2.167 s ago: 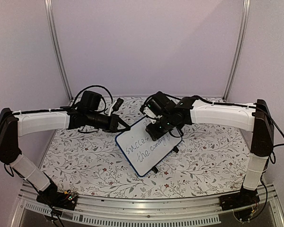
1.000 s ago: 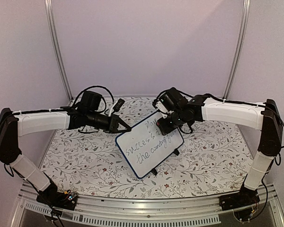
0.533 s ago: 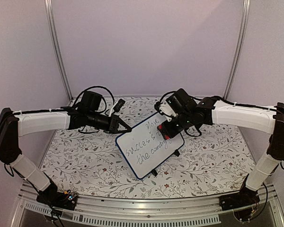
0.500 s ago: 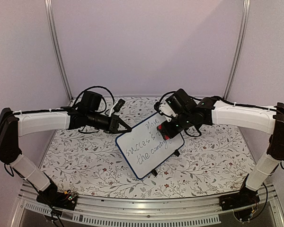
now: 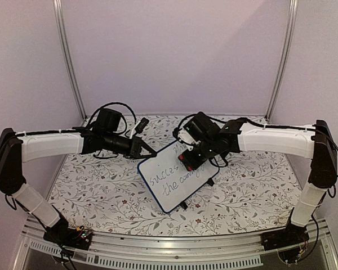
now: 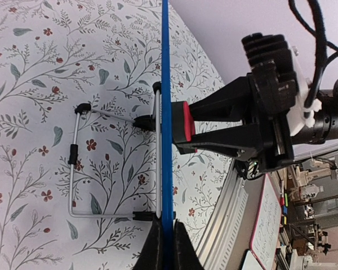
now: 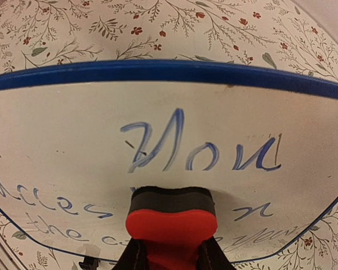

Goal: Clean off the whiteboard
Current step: Erase the whiteboard at the center of the board.

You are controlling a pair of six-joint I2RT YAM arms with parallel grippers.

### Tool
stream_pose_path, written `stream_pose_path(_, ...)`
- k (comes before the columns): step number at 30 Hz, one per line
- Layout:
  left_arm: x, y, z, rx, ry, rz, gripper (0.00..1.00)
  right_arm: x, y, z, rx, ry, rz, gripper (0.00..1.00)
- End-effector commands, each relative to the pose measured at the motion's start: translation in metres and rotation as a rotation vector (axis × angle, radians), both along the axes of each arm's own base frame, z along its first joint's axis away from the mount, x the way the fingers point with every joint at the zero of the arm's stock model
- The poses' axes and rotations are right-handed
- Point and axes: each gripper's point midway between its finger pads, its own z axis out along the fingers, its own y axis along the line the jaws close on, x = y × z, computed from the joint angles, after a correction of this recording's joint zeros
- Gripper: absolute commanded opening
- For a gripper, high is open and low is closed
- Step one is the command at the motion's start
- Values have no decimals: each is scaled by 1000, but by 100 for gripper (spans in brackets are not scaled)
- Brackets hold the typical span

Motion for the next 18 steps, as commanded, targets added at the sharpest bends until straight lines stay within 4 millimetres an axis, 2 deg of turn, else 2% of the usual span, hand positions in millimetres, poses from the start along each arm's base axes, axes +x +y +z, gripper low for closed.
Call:
stream_pose_path(1,-7,-6,1,-20,-22,-49,0,5,7,4,-2,-17,-11,20)
stream_pose_path(9,-7,-6,1,-20,-21,-49,0,1,8,-8,-30,3,-2,20)
stream_pose_path(18,-7,-6,0,-18,-20,-48,0,-6,1,-17,-53,25,6,20)
